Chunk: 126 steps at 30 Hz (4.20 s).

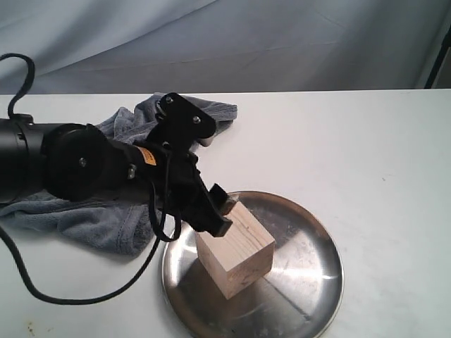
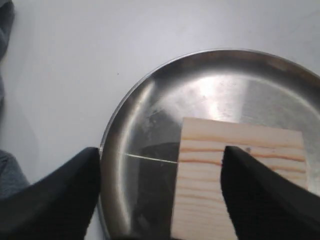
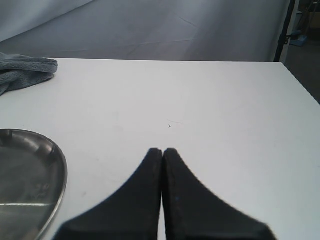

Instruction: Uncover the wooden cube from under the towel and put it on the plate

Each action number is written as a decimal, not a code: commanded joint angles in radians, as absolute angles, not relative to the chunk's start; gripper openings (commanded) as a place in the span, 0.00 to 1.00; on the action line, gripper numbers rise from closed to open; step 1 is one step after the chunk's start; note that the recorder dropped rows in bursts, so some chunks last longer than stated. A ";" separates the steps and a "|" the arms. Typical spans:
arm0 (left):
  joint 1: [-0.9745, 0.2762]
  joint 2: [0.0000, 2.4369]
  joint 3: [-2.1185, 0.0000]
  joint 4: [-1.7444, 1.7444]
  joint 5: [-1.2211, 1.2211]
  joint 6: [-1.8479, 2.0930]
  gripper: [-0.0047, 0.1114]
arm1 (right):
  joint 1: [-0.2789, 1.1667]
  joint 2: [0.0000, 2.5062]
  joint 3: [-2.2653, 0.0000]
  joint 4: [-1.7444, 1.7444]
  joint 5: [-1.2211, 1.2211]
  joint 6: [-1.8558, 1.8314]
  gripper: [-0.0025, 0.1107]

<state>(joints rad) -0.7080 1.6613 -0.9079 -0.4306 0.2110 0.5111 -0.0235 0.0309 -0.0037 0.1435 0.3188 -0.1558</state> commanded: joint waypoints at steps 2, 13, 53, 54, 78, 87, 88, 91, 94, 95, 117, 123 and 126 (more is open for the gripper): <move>-0.634 1.654 -0.914 -0.439 0.259 0.497 0.46 | -0.019 0.033 0.000 0.143 0.314 -0.156 0.02; -0.467 1.654 -0.914 -0.434 0.335 0.371 0.44 | -0.019 0.033 0.000 0.143 0.314 -0.156 0.02; -0.266 1.484 -0.894 0.372 1.170 -0.443 0.04 | -0.019 0.033 0.000 0.143 0.314 -0.156 0.02; -0.266 1.455 -0.880 0.372 1.170 -0.443 0.04 | -0.019 0.033 0.000 0.143 0.314 -0.156 0.02; 0.175 0.993 -0.603 -0.166 0.832 0.012 0.04 | -0.019 0.033 0.000 0.143 0.314 -0.156 0.02; 0.175 0.686 -0.603 -0.181 0.767 0.049 0.04 | -0.019 0.033 0.000 0.143 0.314 -0.156 0.02; 0.175 0.659 -0.601 -0.195 0.759 0.061 0.04 | -0.019 0.033 0.000 0.143 0.314 -0.156 0.02; 0.175 0.590 -0.585 -0.255 0.743 0.123 0.04 | -0.019 0.033 0.000 0.143 0.314 -0.156 0.02; 0.175 0.529 -0.563 -0.310 0.713 0.188 0.04 | -0.019 0.033 0.000 0.143 0.314 -0.156 0.02; 0.175 0.487 -0.552 -0.320 0.692 0.205 0.04 | -0.019 0.033 0.000 0.143 0.314 -0.156 0.02; 0.175 0.000 -0.553 -0.334 0.495 0.212 0.04 | -0.019 0.033 0.000 0.143 0.314 -0.156 0.02; 0.175 0.000 -0.564 -0.365 0.493 0.218 0.04 | -0.019 0.038 0.000 0.143 0.312 -0.156 0.02; 0.175 0.000 -0.547 -0.348 0.493 0.218 0.04 | -0.019 0.038 0.000 0.143 0.312 -0.156 0.02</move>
<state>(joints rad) 0.1730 0.0043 -0.5569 -0.3530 0.5012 0.2127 -0.0235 0.0357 -0.0037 0.1435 0.3188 -0.1558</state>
